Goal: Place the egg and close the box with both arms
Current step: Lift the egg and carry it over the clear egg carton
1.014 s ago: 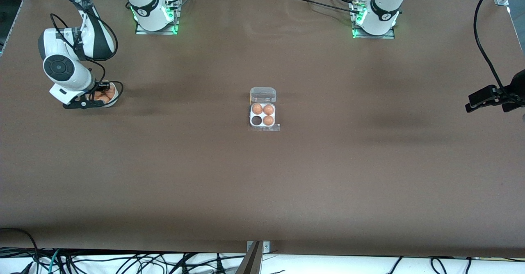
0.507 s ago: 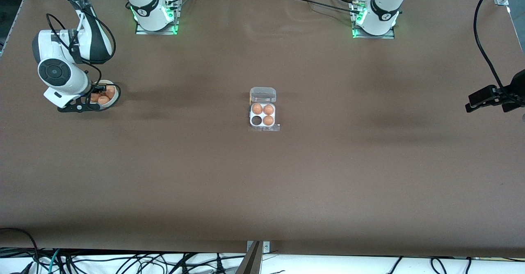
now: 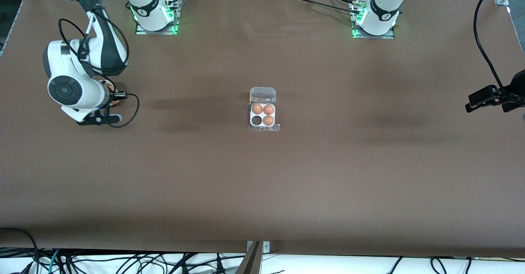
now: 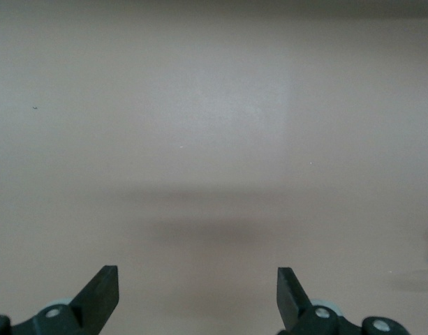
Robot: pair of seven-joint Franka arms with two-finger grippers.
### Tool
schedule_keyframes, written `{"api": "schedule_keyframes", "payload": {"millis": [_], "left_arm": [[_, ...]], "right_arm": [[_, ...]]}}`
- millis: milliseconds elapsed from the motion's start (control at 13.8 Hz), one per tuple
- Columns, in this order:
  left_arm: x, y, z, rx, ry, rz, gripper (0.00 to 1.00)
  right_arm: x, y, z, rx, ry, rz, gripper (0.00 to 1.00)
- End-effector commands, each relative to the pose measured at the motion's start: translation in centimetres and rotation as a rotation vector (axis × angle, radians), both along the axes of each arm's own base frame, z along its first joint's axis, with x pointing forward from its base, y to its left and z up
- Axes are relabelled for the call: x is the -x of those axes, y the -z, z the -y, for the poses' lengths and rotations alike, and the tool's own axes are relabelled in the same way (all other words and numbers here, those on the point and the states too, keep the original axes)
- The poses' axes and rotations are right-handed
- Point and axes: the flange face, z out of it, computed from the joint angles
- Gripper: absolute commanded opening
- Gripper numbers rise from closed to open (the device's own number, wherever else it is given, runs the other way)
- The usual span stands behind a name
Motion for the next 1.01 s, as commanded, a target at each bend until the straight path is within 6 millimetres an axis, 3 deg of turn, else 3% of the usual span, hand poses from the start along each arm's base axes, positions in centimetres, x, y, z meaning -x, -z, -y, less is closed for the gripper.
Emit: {"api": "schedule_keyframes", "payload": {"millis": [0,217,652,942], "left_arm": [[0.2,-0.3,0.1,0.001,0.010,-0.002,1.00],[0.2,-0.3,0.1,0.001,0.010,-0.002,1.00],[0.2,-0.3,0.1,0.001,0.008,-0.002,1.00],[0.2,-0.3,0.1,0.001,0.008,-0.002,1.00]], "right_arm": [[-2.8,-1.0,-4.4,-0.020,0.048,-0.004,0.35],[-4.0,-0.8,-11.9,-0.038,0.115,0.037,0.35],[-3.8,1.3,-26.1,-0.066,0.283,0.071,0.35],[-3.6,1.7,-34.0,-0.069,0.321,0.143,0.35]]}}
